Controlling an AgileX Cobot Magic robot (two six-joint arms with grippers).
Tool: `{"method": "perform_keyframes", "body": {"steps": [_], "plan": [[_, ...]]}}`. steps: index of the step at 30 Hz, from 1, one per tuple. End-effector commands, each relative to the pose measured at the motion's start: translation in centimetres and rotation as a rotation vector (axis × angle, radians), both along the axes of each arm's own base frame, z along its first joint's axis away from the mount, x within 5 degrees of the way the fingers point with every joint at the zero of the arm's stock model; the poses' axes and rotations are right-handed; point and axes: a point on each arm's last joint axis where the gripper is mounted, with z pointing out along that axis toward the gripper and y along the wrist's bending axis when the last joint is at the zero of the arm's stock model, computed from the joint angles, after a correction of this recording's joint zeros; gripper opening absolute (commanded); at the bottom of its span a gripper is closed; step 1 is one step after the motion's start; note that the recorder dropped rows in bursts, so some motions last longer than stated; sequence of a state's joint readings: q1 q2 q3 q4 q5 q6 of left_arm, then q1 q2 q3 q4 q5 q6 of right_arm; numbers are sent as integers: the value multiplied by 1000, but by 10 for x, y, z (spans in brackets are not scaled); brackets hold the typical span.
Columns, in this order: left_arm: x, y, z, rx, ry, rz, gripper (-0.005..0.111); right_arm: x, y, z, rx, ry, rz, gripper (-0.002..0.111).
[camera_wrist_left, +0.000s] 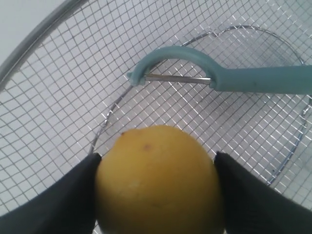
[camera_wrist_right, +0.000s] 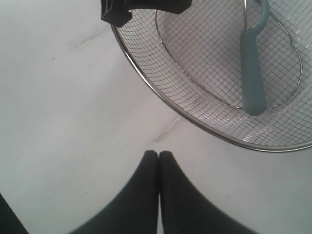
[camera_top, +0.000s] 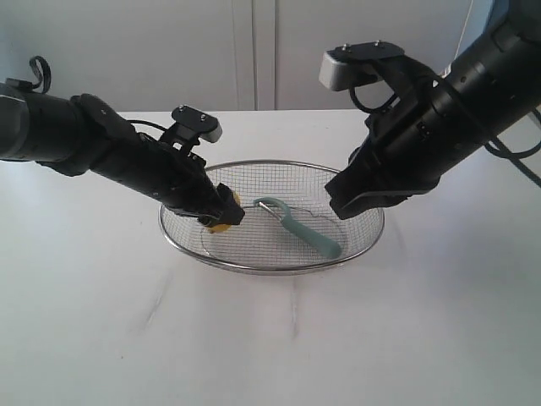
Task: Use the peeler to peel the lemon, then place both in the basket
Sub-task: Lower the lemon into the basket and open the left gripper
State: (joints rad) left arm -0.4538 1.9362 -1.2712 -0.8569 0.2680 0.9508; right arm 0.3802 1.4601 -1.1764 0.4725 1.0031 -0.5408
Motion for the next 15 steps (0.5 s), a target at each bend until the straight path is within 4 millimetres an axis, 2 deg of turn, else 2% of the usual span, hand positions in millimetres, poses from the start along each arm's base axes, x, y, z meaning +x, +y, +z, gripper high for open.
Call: {"method": "perform_keyframes", "body": {"steps": [1,4,6,7,8,9,11,15], "plan": [[0,-5,-3,-25,31,8,0,1,0,0,6,-11,-12,0],[0,-6,-4,-38,44,15,7,2,0,0,7,-15,-14,0],[0,-6,-4,-41,43,16,20,2,0,0,9,-15,-14,0],[0,-6,-4,-42,41,20,37,2,0,0,9,-15,-14,0],[0,-6,-4,-42,41,20,46,2,0,0,9,-15,-14,0],[0,-6,-4,-41,40,21,60,2,0,0,9,-15,-14,0],[1,-6,-3,-42,37,22,71,1,0,0,9,-13,-13,0],[0,-6,1,-48,37,15,72,1,0,0,8,-11,-12,0]]}}
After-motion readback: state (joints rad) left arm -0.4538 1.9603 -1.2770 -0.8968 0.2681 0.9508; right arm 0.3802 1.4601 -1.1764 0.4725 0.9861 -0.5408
